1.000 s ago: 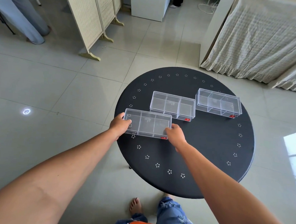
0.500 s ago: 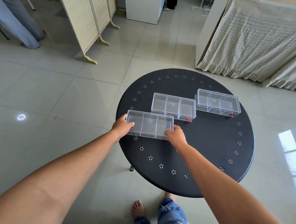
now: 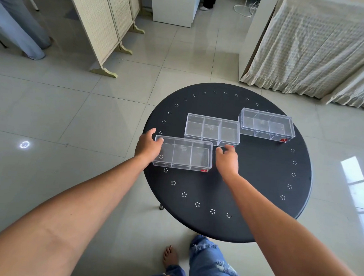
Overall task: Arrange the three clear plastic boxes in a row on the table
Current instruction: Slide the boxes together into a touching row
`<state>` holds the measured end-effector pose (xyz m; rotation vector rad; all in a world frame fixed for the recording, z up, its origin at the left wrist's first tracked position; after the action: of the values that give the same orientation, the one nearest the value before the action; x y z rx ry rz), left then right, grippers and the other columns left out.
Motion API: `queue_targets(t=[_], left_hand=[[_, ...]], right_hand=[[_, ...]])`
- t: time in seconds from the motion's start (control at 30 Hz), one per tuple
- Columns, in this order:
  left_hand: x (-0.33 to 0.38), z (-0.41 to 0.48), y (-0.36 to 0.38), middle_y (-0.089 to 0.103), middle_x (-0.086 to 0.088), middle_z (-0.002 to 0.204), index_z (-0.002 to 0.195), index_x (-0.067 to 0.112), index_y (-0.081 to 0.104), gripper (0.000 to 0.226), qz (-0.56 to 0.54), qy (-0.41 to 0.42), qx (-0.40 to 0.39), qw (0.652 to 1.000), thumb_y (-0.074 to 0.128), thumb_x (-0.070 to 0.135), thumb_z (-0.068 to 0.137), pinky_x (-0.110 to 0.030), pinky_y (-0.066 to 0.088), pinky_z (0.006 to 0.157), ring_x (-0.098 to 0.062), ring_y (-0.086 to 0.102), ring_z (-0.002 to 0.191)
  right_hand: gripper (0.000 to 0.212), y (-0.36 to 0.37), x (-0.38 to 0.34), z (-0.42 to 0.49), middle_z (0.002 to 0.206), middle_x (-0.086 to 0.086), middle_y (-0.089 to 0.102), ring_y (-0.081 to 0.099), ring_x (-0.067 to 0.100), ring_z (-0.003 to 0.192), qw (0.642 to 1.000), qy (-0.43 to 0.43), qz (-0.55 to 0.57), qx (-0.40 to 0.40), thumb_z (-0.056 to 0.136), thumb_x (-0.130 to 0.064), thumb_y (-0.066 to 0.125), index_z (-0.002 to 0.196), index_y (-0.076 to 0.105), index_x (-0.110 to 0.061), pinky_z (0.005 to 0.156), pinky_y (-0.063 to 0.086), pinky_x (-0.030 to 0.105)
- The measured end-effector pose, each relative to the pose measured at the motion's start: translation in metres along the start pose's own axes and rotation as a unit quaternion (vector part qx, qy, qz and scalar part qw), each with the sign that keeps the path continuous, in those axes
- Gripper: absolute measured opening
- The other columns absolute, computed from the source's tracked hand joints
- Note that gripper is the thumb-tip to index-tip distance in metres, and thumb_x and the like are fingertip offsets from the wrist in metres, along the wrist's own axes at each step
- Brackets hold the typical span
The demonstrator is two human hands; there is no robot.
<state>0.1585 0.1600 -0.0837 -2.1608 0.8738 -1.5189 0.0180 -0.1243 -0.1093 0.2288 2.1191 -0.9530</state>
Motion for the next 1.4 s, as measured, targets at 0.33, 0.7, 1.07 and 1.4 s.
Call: queue_targets(t=[0.33,0.7,1.07,1.4], left_hand=[[0.065,0.028,0.048,0.052,-0.005,0.148,0.143,0.019,0.049,0.05,0.013,0.035,-0.091,0.995,0.051,0.028,0.094,-0.033,0.039,0.11,-0.021,0.051,0.134],[0.077,0.061,0.091,0.061,-0.008,0.132,0.133,0.011,0.056,0.05,0.056,-0.003,-0.134,0.989,0.052,0.038,0.091,-0.04,0.046,0.101,-0.03,0.056,0.122],[0.07,0.072,0.047,0.055,0.002,0.071,0.076,0.021,0.06,0.021,0.018,-0.005,-0.076,0.997,0.049,0.027,0.093,-0.027,0.035,0.058,-0.018,0.049,0.069],[0.012,0.076,0.002,0.059,-0.006,0.121,0.114,0.027,0.065,0.028,-0.078,-0.068,-0.098,0.99,0.054,0.036,0.091,-0.035,0.04,0.103,-0.021,0.055,0.115]], right_hand=[[0.054,-0.047,-0.003,0.051,0.15,0.008,0.044,0.052,0.033,0.127,0.998,0.055,0.026,0.012,0.098,-0.028,0.046,0.149,0.039,-0.013,0.103,0.044,0.041],[0.02,-0.035,-0.005,0.077,0.07,-0.001,0.046,0.037,0.016,0.063,0.994,0.047,0.08,-0.051,0.094,-0.022,0.043,0.078,0.053,-0.016,0.057,0.03,0.032],[0.033,-0.007,-0.056,0.075,0.06,-0.004,0.034,0.03,0.013,0.053,0.997,-0.009,0.05,-0.065,0.094,-0.015,0.04,0.063,0.032,-0.019,0.051,0.022,0.03],[0.032,0.051,-0.082,0.058,0.06,-0.003,0.025,0.021,0.016,0.057,0.991,-0.021,0.018,-0.132,0.091,-0.019,0.04,0.063,0.025,-0.021,0.056,0.018,0.034]])
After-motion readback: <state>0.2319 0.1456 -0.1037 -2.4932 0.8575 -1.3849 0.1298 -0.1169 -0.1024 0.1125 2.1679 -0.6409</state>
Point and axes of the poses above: each hand's wrist, its own z-axis towards the middle knuckle, its own y-axis out of the palm, x = y × z, the point moved 10 cm from there along z, towards the middle knuckle
